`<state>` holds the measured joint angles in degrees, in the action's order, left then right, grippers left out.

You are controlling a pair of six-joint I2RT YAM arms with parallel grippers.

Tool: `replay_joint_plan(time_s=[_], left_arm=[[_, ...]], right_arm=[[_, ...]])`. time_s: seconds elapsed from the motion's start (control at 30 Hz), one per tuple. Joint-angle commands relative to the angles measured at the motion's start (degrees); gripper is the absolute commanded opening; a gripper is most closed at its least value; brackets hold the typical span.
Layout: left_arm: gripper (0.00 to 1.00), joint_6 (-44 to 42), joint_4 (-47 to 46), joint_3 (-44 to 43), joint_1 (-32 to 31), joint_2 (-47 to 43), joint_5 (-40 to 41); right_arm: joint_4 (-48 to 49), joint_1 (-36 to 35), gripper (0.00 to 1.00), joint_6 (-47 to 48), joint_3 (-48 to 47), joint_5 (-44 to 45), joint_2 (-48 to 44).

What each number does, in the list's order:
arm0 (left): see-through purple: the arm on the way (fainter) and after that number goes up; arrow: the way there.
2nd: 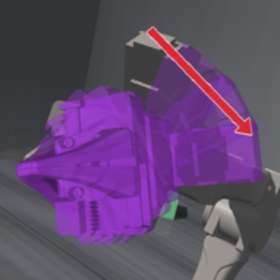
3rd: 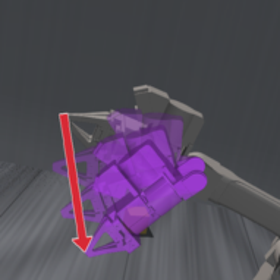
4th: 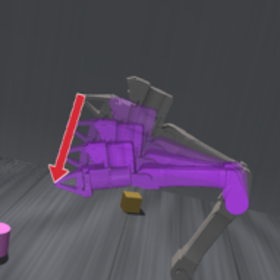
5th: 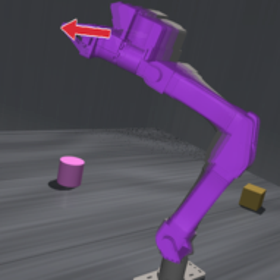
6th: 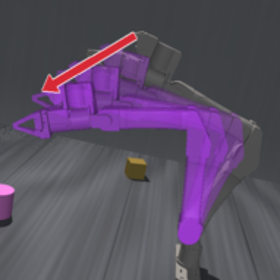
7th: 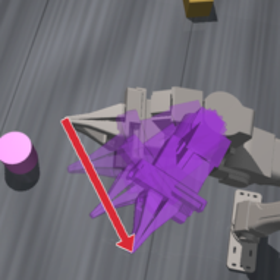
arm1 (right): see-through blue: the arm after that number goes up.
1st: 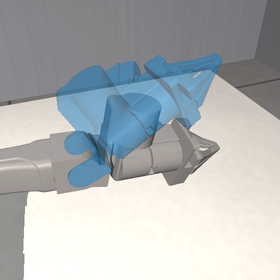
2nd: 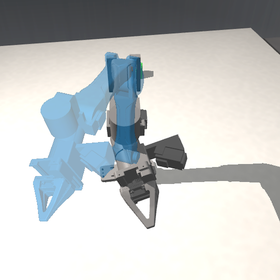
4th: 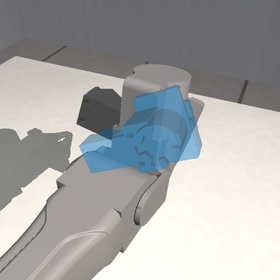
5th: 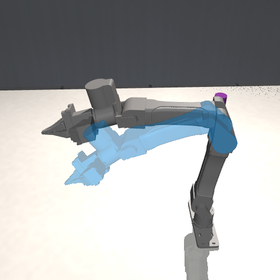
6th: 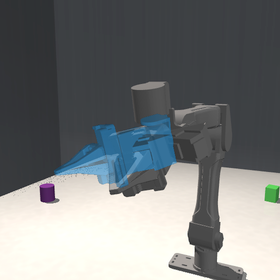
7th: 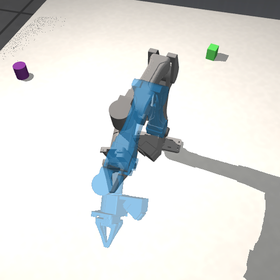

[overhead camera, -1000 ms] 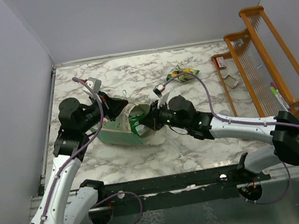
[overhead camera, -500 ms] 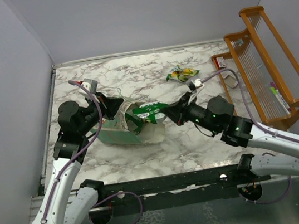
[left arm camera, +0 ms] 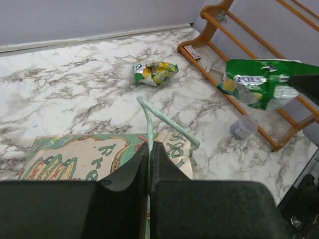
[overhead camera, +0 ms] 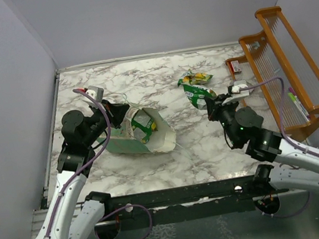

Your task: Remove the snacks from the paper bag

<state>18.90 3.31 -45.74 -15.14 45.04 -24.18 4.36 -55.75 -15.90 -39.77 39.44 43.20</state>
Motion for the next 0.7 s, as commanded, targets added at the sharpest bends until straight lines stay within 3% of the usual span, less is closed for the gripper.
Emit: replay_joint_plan(time_s=[0.0, 0.1, 0.23, 0.5, 0.57, 0.67], left_arm=[[0.0, -0.32, -1.58, 1.36, -0.16, -1.7, -0.55], [0.0, 0.5, -0.81, 1.77, -0.16, -2.41, -3.53], [0.0, -0.34, 1.89, 1.11, -0.09, -2.66, -7.15], [0.0, -0.19, 3.9, -0.41, -0.11, -2.78, -7.71], [0.0, -0.38, 4.07, -0.96, -0.16, -2.68, -7.81], [0.0, -0.73, 4.75, -1.82, -0.16, -2.21, -7.96]], right_arm=[[0.21, 1.81, 0.01, 0.65, -1.42, 13.32, 9.03], [-0.74, 8.14, 0.01, -4.22, -2.89, 2.45, 15.14], [-2.48, 19.67, 0.01, -10.65, -6.3, -20.25, 24.67], [-0.53, 34.71, 0.01, -20.78, -10.55, -46.6, 36.27], [-0.47, 37.58, 0.01, -22.89, -11.19, -51.12, 39.17], [-2.58, 39.78, 0.01, -23.51, -13.06, -50.41, 42.59]])
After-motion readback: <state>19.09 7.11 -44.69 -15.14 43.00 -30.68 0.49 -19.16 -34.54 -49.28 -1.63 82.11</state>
